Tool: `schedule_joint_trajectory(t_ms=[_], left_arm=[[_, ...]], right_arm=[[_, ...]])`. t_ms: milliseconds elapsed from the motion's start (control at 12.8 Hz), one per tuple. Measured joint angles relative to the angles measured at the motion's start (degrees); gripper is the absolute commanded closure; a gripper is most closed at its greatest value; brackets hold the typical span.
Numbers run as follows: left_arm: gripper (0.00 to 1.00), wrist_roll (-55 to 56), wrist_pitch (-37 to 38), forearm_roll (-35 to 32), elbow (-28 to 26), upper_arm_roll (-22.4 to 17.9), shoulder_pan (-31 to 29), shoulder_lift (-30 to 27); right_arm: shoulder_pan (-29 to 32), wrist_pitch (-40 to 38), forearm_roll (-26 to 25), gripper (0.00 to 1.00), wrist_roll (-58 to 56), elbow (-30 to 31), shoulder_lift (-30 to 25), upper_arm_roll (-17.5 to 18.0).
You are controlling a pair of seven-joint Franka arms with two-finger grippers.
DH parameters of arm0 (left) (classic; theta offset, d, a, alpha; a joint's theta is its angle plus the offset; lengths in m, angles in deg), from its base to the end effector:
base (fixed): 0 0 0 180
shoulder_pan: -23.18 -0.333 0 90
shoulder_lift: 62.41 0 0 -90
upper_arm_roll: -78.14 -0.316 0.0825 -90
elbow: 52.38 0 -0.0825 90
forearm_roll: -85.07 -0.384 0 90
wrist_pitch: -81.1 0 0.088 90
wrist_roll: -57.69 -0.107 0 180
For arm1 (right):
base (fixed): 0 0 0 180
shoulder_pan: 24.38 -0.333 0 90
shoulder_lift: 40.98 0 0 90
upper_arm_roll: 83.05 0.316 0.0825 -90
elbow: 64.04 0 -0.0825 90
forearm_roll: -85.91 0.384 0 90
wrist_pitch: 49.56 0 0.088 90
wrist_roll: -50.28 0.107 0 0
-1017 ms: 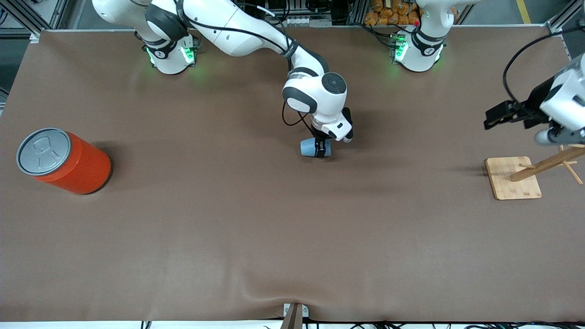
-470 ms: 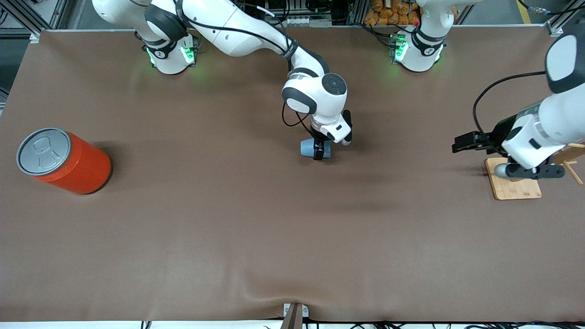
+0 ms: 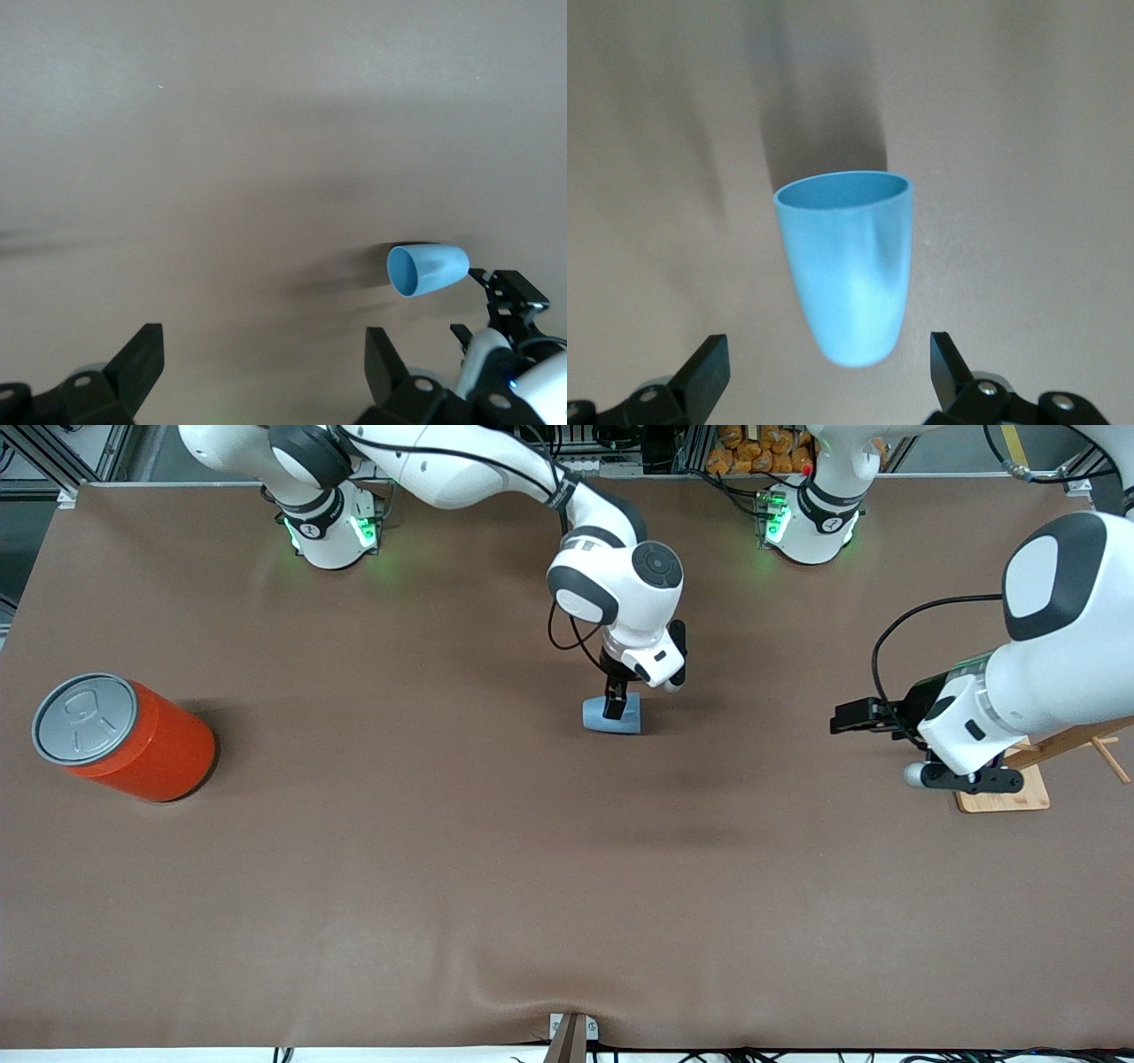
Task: Flip cup
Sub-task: 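Lower the blue cup with the right gripper while the left gripper approaches, then release the cup on its side and withdraw the right gripper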
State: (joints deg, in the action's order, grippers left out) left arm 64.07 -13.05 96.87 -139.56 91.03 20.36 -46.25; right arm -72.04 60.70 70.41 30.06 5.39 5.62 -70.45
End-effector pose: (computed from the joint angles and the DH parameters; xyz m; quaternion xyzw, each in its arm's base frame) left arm 0.6185 -0.1151 0.4928 0.9881 -0.0147 -0.0944 0.1205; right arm 0.4229 0.6147 0.2894 0.7476 0.6614 -0.0236 0.0553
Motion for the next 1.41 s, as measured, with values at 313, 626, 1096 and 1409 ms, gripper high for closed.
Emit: schedule_joint_trajectory(t_ms=[313, 626, 1096, 1409], left_arm=[[0.0, 0.0, -0.9, 7.2, -0.1, -0.1, 0.0, 3.9], [0.0, 0.0, -2.5, 16.9, -0.4, 0.0, 0.9, 10.2], [0.0, -1.1, -6.9, 35.9, -9.7, -0.1, 1.2, 14.2], [0.0, -8.9, -11.7, 44.0, -18.3, -0.1, 1.2, 14.0]], right_arm=[[8.2, -2.7, 2.7, 0.0, 0.3, -0.7, -6.1, -0.7], [23.7, -4.3, 8.0, 0.0, -0.3, -0.7, -8.4, 0.1], [48.8, -12.2, 8.3, 0.0, -1.8, -0.8, -9.3, 12.0], [49.6, -17.3, 8.3, 0.0, 15.8, -1.2, -17.3, 9.1]])
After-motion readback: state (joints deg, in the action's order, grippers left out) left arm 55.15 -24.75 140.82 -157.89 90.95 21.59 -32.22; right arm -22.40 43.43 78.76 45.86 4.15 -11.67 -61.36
